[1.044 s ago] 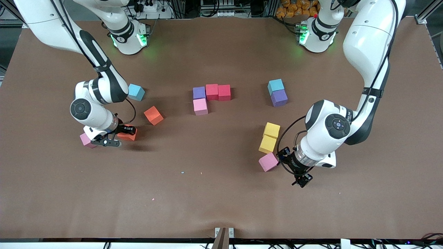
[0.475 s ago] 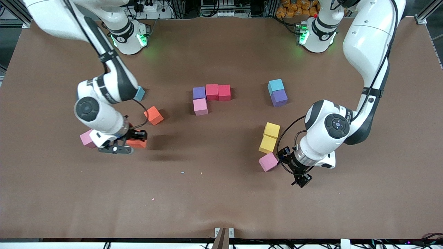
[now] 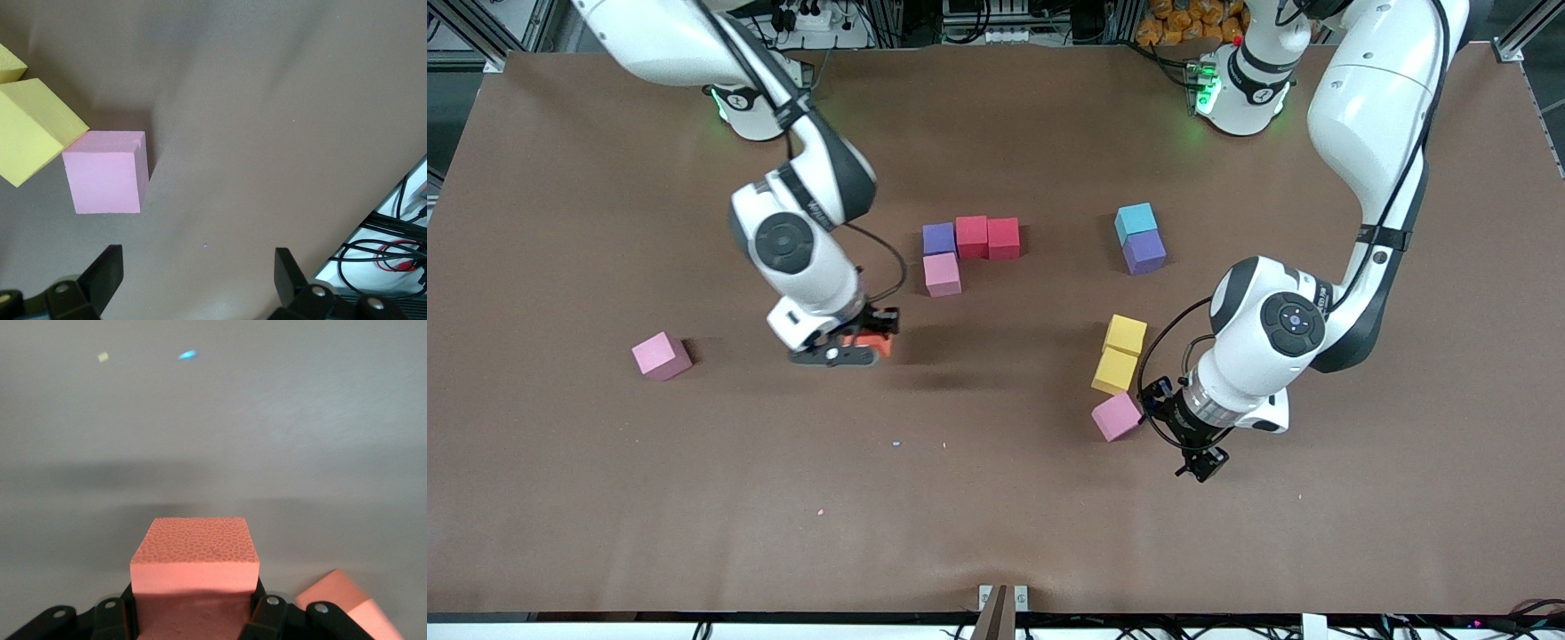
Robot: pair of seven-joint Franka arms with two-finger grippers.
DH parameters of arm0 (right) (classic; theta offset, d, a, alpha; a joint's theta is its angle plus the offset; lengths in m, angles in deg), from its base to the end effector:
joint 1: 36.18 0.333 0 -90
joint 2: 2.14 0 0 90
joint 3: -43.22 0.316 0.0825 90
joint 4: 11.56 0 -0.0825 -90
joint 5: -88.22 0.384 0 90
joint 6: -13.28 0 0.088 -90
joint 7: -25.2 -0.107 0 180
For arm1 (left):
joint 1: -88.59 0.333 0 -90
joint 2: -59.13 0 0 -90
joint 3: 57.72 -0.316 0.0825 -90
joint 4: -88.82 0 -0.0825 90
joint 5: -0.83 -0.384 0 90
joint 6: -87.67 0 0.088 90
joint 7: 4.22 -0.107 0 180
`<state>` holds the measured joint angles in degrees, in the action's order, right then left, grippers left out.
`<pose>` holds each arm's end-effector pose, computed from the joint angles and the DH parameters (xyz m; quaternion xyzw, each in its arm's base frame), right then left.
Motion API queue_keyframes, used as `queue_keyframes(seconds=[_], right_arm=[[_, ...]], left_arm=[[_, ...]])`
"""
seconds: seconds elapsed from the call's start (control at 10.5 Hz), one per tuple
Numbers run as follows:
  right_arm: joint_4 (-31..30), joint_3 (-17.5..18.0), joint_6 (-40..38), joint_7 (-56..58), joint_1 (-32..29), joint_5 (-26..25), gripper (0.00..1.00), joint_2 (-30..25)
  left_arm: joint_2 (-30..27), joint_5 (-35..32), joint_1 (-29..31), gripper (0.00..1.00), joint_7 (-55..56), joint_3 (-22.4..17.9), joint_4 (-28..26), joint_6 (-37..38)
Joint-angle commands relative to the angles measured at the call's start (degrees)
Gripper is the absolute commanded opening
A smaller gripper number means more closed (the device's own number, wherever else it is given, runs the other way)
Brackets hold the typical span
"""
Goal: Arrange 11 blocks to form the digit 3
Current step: 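Carry the orange cube to the row while the left gripper reaches pink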
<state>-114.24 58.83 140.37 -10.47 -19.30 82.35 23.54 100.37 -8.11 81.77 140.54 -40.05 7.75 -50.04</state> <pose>0.5571 0.3343 0.3088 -0.9998 0.0094 0.0114 0.0137 0.7055 -0.2627 0.3190 0.4905 0.8576 -0.0194 0.1534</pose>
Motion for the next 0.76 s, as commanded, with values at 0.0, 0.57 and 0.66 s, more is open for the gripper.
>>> queue_keyframes(seconds=[0.0, 0.57, 0.66], right_arm=[[2.48, -0.23, -0.88, -1.42, 3.32, 0.50, 0.00, 1.74], [8.71, -0.32, -0.70, -0.19, 8.95, -0.47, 0.00, 7.80], [10.03, -0.40, -0.70, 1.12, 9.65, -0.73, 0.00, 8.85]], left_arm=[[-0.20, -1.07, -0.21, 1.00, -0.09, 0.00, -0.67, 0.07], [3.13, -1.07, -1.97, 1.00, -0.27, 0.09, -0.50, -0.36], [3.84, -1.33, -3.10, 1.00, -0.62, 0.00, -0.58, -1.41]])
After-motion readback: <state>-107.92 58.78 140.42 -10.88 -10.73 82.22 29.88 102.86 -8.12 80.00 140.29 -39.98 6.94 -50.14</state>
